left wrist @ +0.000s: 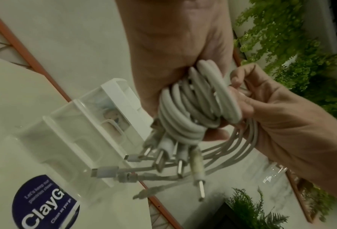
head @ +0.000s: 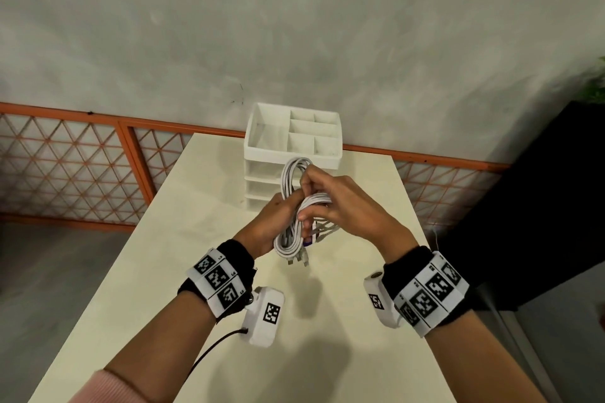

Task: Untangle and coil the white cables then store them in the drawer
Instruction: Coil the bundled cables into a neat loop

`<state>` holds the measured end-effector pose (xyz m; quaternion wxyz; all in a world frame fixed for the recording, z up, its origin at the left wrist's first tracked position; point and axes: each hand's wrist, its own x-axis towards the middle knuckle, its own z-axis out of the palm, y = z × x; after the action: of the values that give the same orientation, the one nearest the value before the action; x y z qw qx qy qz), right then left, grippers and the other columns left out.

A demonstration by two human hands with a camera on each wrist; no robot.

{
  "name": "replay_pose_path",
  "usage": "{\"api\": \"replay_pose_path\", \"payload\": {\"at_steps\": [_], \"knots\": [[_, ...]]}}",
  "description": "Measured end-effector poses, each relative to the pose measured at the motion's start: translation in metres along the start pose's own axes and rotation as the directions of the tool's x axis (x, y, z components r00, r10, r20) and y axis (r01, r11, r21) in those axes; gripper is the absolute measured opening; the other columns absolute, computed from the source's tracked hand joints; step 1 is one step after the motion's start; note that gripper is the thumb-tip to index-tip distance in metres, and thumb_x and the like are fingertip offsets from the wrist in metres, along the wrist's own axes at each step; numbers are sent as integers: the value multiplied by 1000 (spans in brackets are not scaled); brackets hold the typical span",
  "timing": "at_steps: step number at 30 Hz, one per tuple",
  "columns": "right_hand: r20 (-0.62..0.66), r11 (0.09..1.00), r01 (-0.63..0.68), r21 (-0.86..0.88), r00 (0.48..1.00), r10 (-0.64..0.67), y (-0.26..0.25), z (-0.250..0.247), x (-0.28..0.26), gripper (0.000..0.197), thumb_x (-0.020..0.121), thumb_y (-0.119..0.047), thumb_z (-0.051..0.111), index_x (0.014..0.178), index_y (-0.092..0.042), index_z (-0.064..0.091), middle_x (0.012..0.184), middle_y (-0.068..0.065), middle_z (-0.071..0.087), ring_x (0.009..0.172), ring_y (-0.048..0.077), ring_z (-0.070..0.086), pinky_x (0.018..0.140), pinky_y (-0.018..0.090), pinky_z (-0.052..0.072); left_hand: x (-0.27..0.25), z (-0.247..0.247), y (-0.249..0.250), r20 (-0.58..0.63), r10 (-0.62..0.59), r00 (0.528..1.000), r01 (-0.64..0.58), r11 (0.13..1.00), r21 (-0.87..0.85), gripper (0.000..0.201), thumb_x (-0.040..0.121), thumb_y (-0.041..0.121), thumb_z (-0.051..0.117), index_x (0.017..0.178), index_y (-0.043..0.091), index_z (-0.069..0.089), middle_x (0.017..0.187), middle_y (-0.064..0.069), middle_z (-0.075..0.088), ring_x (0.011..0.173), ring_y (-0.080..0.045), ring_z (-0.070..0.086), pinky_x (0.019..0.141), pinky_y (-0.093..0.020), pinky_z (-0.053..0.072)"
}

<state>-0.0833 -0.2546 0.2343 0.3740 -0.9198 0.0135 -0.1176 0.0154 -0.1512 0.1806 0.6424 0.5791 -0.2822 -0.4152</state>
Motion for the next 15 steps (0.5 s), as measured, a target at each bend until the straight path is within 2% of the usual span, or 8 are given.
{"api": "replay_pose_path", "payload": {"at_steps": [4,6,8,10,12,14,15], "knots": [[5,998,-55,-30,998,55,2,3,0,37,78,-18,74,89,-16,39,76,9,69,68,19,66,64,29,50,-1,0,-1,0,15,1000,-15,999,47,54,97,30,45,45,16,47,40,-1,41,38,-16,36,45,-23,35],[2,989,-141,-47,990,141,8,-3,-1,38,77,-31,76,89,-15,44,71,2,67,59,11,61,58,25,48,0,-4,1,-4,27,1000,-26,997,79,54,97,32,47,46,17,48,40,-1,38,37,-15,32,44,-23,31],[38,966,-249,-69,967,252,15,-12,-4,36,80,-45,68,83,-11,55,59,-3,61,50,8,55,55,24,46,0,-11,3,6,29,1000,-29,994,109,50,97,36,49,51,16,47,41,0,36,36,-14,30,44,-24,29],[87,949,-301,-97,947,310,23,-18,-8,42,87,-51,56,75,-11,63,57,3,57,53,11,52,62,29,46,0,-18,3,10,12,1000,-13,987,161,49,96,39,49,52,18,47,42,0,35,36,-14,29,44,-24,30],[96,948,-309,-78,944,316,27,-20,-10,46,91,-52,46,74,-15,66,66,12,58,61,16,52,69,33,48,-1,-21,0,20,-18,1000,14,977,213,51,96,43,48,50,22,52,43,1,35,36,-13,29,46,-24,30],[65,952,-300,-58,951,303,25,-18,-7,49,93,-53,43,75,-14,66,69,12,58,65,21,55,78,42,52,-3,-19,-3,43,-46,998,32,959,282,53,94,54,42,53,25,56,47,-1,36,37,-13,30,46,-24,31],[35,957,-290,-32,956,291,23,-17,-4,46,93,-49,46,76,-10,62,68,9,57,66,19,55,81,44,53,-4,-17,-5,51,-58,997,40,950,309,53,92,60,38,56,25,55,49,-2,36,38,-13,31,46,-23,32]]}}
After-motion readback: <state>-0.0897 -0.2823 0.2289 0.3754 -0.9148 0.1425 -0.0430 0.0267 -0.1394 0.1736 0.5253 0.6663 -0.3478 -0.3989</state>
